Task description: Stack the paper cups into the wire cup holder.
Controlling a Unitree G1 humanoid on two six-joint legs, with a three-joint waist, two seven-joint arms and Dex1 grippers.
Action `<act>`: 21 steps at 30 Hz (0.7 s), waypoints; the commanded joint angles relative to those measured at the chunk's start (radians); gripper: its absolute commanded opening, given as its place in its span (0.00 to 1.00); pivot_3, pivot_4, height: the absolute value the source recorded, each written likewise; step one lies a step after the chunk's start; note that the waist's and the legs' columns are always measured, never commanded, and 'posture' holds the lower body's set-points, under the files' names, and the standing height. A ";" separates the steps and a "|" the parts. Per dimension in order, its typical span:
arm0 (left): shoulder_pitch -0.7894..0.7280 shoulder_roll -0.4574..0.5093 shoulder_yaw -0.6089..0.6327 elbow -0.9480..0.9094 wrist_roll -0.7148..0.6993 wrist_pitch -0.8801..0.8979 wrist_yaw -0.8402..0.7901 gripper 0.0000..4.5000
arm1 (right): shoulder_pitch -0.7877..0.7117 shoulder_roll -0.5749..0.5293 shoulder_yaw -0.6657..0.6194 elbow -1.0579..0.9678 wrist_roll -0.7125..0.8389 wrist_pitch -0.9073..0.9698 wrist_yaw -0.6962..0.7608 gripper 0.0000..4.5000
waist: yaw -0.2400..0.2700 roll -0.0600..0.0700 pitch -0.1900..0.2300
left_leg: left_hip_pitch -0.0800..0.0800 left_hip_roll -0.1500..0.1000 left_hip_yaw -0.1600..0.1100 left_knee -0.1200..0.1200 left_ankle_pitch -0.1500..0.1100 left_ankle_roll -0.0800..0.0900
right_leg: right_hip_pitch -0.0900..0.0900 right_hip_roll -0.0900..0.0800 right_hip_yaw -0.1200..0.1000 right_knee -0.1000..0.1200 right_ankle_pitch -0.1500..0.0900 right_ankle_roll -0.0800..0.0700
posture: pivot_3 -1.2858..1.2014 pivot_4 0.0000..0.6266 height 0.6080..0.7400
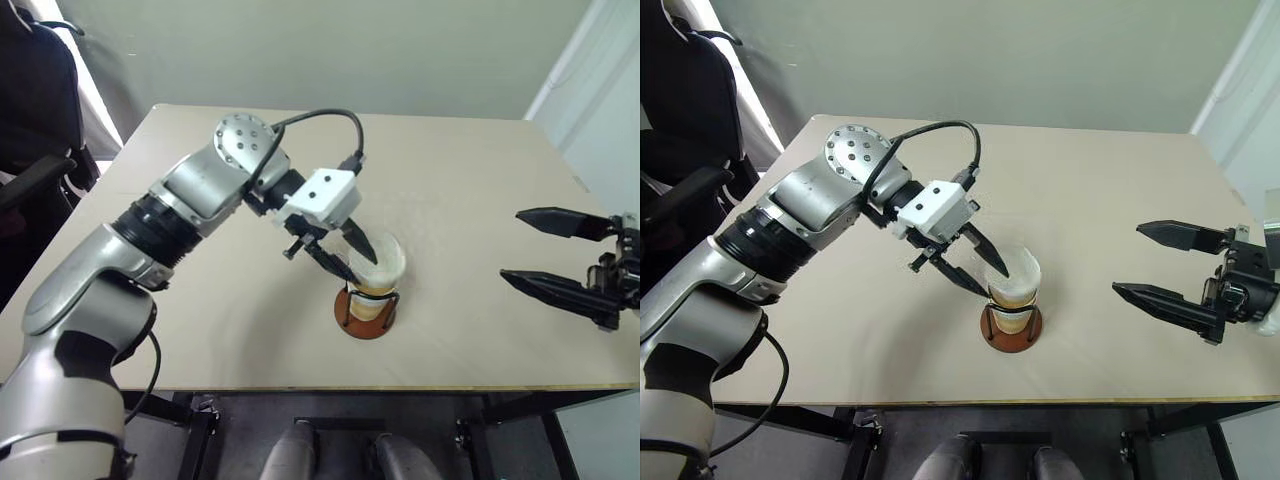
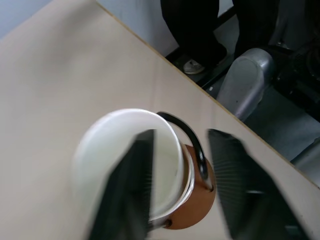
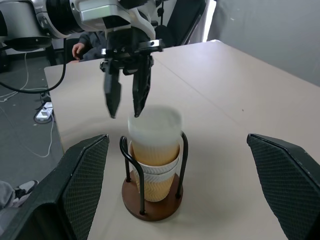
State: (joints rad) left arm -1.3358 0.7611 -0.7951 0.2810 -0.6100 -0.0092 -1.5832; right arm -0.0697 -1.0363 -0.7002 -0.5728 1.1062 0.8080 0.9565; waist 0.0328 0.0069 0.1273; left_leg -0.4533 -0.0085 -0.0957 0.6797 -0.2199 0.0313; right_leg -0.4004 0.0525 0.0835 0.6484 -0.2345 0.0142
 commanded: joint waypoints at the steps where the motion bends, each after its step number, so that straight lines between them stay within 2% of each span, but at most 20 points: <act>1: -0.010 -0.015 0.060 -0.023 0.003 0.016 -0.031 0.71 | -0.009 -0.019 -0.035 -0.007 0.017 -0.014 0.005 1.00 | 0.000 0.000 0.000 | 0.000 0.000 0.000 0.000 0.000 0.000 | 0.000 0.000 0.000 0.000 0.000 0.000 | 0.52 0.24 1.00; 4: -0.009 -0.027 0.096 -0.007 0.017 0.030 -0.031 0.95 | -0.032 -0.026 -0.004 0.013 0.009 -0.022 0.011 1.00 | 0.000 0.000 0.000 | 0.000 0.000 0.000 0.000 0.000 0.000 | 0.000 0.000 0.000 0.000 0.000 0.000 | 0.52 0.24 1.00; 5: -0.008 -0.031 0.113 0.004 0.024 0.038 -0.031 1.00 | -0.042 -0.029 0.011 0.021 0.006 -0.025 0.015 1.00 | -0.001 0.000 0.000 | 0.000 0.000 0.000 0.000 0.000 0.000 | 0.000 0.000 0.000 0.000 0.000 0.000 | 0.52 0.24 1.00; 8: 0.010 -0.052 0.213 0.060 0.060 0.076 -0.018 1.00 | -0.060 -0.047 0.068 0.049 -0.034 -0.031 0.030 1.00 | -0.001 0.000 0.000 | 0.000 0.000 0.000 0.000 0.000 0.000 | 0.000 0.000 0.000 0.000 0.000 0.000 | 0.52 0.24 1.00; 10: 0.032 -0.035 0.304 0.098 0.029 0.158 -0.017 1.00 | -0.055 -0.074 0.126 0.081 -0.114 -0.048 0.037 1.00 | -0.002 0.000 0.000 | 0.000 0.000 0.000 0.000 0.000 0.000 | 0.000 0.000 0.000 0.000 0.000 0.000 | 0.52 0.24 1.00; 14: 0.151 0.078 0.492 0.150 -0.005 0.317 0.014 1.00 | -0.012 -0.102 0.173 0.139 -0.224 -0.090 0.096 1.00 | -0.010 0.002 0.000 | 0.001 0.000 0.000 -0.001 0.000 0.000 | -0.001 0.000 0.000 0.000 0.000 0.000 | 0.52 0.24 1.00; 21: 0.505 0.302 0.810 -0.012 -0.063 0.506 0.092 1.00 | -0.017 -0.125 0.137 0.242 -0.251 -0.129 0.249 1.00 | -0.019 0.003 -0.001 | -0.001 0.000 0.001 -0.006 0.003 -0.004 | -0.005 0.000 0.000 -0.001 0.000 0.000 | 0.52 0.24 1.00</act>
State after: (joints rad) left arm -0.8476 1.0306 -0.0734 0.3364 -0.6402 0.4680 -1.5182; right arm -0.0659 -1.1333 -0.5229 -0.3471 0.8575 0.7051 1.1610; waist 0.0136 0.0104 0.1267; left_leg -0.4542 -0.0082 -0.0949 0.6736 -0.2170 0.0277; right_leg -0.4053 0.0526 0.0838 0.6463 -0.2342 0.0140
